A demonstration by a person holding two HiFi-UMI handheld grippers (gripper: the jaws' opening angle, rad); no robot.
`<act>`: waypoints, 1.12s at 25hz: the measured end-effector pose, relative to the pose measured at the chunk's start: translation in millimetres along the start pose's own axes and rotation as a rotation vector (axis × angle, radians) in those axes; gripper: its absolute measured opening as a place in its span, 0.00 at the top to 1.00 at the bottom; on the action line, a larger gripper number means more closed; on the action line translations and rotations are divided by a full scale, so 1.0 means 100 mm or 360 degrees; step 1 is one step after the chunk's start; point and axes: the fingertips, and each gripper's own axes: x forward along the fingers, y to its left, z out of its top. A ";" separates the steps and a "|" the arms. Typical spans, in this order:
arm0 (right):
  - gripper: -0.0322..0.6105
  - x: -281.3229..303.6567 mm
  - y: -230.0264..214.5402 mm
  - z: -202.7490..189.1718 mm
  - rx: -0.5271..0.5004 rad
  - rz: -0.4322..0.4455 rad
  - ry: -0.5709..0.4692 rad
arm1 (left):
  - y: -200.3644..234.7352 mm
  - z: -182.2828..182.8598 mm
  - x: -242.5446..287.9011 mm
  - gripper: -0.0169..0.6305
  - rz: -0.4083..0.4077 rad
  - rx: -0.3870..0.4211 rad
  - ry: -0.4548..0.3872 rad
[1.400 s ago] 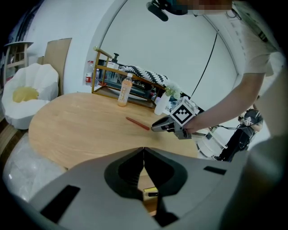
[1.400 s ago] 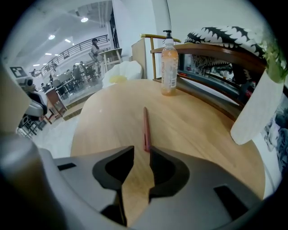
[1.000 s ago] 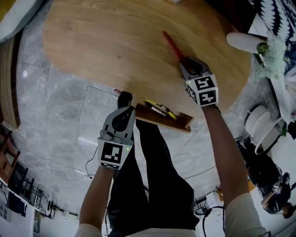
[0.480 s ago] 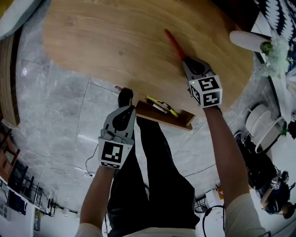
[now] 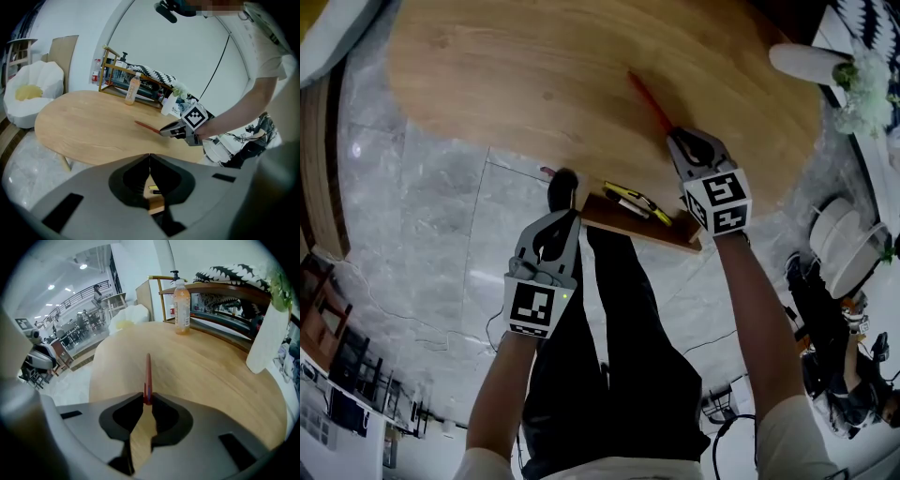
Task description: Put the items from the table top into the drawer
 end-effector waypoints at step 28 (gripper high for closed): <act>0.83 -0.70 1.42 -1.59 -0.0024 0.0308 0.0263 | -0.17 -0.33 -0.15 0.94 -0.0097 0.0167 0.0076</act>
